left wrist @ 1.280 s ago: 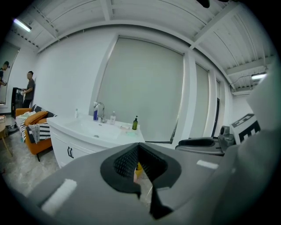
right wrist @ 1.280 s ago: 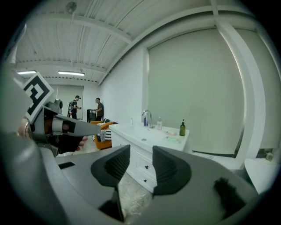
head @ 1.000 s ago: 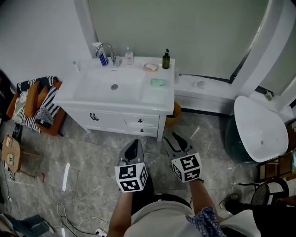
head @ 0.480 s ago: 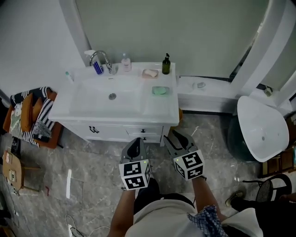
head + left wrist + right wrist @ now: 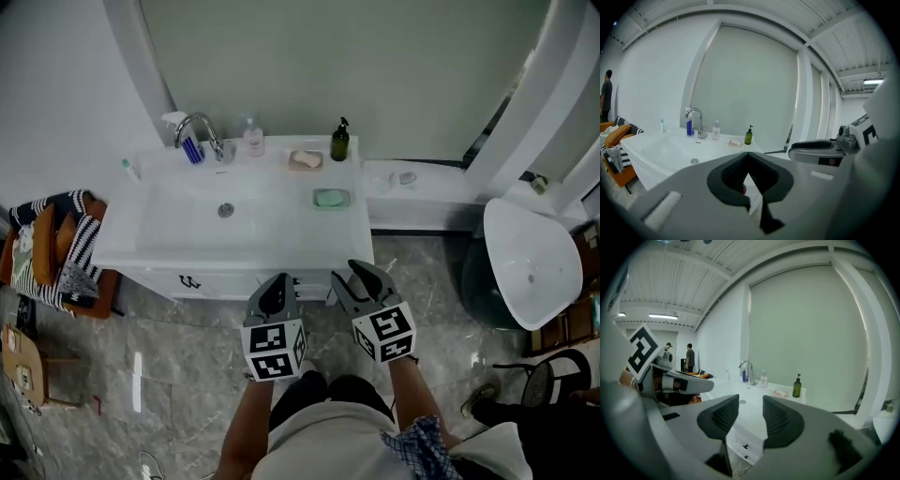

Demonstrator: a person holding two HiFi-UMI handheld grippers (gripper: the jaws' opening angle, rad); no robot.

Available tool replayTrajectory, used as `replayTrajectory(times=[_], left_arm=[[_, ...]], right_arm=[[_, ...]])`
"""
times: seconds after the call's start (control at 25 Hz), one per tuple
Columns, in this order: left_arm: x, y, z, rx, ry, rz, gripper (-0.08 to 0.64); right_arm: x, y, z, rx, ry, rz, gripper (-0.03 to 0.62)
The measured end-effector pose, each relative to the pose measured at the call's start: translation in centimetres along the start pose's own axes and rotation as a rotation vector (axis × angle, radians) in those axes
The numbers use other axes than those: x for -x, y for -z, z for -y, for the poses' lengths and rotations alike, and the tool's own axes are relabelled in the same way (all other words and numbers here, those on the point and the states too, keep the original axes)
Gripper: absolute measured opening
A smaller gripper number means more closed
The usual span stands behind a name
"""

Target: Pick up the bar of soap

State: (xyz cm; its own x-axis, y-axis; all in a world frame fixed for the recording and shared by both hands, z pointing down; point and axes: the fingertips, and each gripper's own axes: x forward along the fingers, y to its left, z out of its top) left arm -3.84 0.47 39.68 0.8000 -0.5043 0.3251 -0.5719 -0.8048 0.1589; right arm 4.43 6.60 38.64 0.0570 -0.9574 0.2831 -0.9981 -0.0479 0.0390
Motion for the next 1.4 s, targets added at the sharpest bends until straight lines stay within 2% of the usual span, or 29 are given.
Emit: replayTrajectory(times=[0.24,0.4,0.68,1.0,1.4], left_arm=[[-1.5,-0.5,-1.6,0.003,-0.001,-0.002,0.005],[-1.8,-1.4,-2.4,0.014,-0.015,0.044,0.005],[-2.6,-0.7,-4.0,0.023,-0.035,0.034,0.005],[-5.5,-1.2,-5.9,0.036,-0.065,0.029,0.005],[-13.2,-2.1,-6.8,0.06,-0.05,-0.029,0.006]], right_arm=[[-1.5,0.0,1.3,-0.011,0.032,-0.014,0.153],[-2.2,-0.4,2.4,-0.034,0.059,-0.001,0.153],[-3.8,-0.1,3.4,-0.033,0.074,0.005,0.153],[-7.7,-1.1,5.8,0.018,0.056,-0.001,0.153],[-15.0,-2.4,10.8,0.055,-0.002,-0.055,0.153]])
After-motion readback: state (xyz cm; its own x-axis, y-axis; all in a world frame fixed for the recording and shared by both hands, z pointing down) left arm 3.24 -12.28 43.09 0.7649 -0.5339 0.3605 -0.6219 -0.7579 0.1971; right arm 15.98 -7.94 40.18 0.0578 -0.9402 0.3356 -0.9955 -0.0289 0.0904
